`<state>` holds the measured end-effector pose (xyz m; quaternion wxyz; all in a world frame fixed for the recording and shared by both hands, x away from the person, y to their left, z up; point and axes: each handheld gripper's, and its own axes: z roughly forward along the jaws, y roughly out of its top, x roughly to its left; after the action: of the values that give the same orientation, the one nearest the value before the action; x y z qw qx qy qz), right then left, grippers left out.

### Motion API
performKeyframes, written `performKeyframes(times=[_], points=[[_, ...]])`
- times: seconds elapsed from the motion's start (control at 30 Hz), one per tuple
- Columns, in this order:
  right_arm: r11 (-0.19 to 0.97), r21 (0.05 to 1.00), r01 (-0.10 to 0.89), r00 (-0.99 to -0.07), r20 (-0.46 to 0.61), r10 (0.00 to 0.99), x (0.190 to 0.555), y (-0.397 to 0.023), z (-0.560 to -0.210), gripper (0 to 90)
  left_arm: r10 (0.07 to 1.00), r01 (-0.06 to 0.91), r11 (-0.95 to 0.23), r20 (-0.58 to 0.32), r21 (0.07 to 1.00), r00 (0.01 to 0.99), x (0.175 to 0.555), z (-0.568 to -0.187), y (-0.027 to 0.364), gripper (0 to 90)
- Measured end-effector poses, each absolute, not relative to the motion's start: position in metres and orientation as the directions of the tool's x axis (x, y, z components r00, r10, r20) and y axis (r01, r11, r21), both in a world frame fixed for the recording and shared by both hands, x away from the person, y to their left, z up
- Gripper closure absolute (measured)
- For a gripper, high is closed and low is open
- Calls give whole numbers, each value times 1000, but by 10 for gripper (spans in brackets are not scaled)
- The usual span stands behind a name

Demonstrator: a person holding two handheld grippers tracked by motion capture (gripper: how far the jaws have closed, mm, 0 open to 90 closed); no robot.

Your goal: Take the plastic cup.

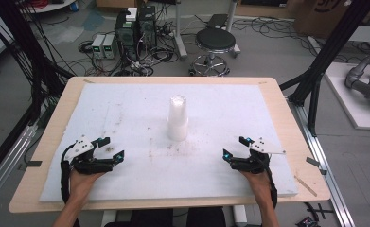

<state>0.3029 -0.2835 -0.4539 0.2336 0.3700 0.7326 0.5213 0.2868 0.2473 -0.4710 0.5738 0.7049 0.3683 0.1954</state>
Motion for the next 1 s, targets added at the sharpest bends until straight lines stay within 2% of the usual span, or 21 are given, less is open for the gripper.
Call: performKeyframes(times=[0.63, 0.77, 1.0], points=[[184, 936, 299, -629, 48, 776, 304, -284, -454, 145, 721, 281, -49, -160, 959, 674, 287, -469, 251, 146], [178, 936, 305, -628, 57, 776, 303, -284, -454, 145, 708, 269, -30, -169, 963, 685, 287, -463, 252, 145], [180, 935, 305, -632, 57, 773, 304, -285, -454, 145, 684, 230, -26, -151, 973, 714, 300, -429, 251, 140]])
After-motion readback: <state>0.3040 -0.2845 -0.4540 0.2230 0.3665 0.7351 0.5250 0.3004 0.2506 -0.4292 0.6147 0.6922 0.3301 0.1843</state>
